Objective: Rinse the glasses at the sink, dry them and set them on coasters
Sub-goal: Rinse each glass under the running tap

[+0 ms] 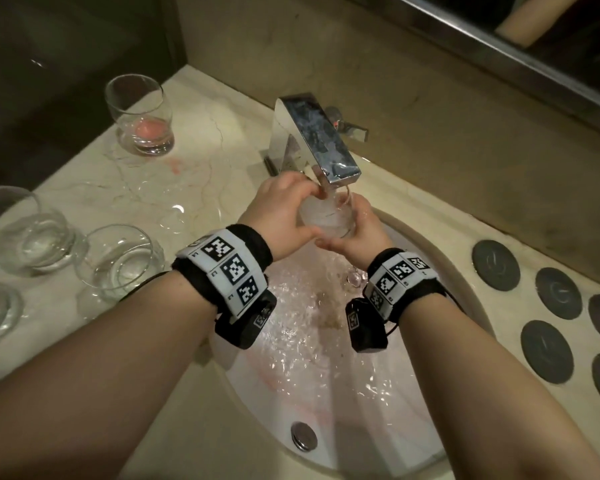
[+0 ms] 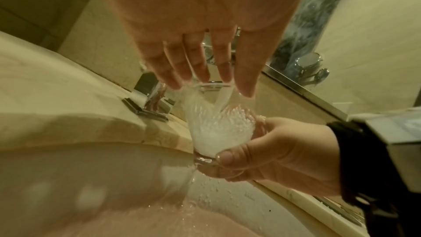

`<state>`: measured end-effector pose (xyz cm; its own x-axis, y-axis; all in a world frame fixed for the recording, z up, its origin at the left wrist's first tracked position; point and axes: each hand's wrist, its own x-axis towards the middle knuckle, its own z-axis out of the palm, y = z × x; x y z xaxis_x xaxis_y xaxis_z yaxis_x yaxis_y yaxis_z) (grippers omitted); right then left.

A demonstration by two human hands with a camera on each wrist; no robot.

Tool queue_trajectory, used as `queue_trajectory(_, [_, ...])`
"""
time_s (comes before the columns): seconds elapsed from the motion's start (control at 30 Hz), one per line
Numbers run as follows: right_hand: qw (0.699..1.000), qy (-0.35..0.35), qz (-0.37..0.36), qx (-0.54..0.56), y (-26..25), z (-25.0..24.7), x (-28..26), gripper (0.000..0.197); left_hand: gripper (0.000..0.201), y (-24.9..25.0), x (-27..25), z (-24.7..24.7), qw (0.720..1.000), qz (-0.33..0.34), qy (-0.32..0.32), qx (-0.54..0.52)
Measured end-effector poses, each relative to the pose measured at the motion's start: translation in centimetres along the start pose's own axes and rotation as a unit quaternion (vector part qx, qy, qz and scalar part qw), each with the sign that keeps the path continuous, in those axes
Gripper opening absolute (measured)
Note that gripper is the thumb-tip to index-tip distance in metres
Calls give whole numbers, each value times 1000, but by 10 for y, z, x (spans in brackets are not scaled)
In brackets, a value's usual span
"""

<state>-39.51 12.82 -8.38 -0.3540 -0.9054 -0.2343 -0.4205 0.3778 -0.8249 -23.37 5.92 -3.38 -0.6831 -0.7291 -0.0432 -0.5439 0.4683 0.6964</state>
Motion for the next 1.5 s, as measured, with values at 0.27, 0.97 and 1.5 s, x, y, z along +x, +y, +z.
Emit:
queue_trajectory(0.27, [1000, -25, 0, -18, -5, -4, -11, 77, 79, -7, -6, 7, 991, -96, -3, -90])
queue_trajectory(0.97, [995, -37, 48, -77, -22, -18, -38, 70, 67, -9, -27, 4, 986, -134, -29, -98])
queue_trajectory(1.5, [718, -21, -96, -690, -111, -53, -113, 68, 40, 19, -98, 3, 982, -94, -1, -162])
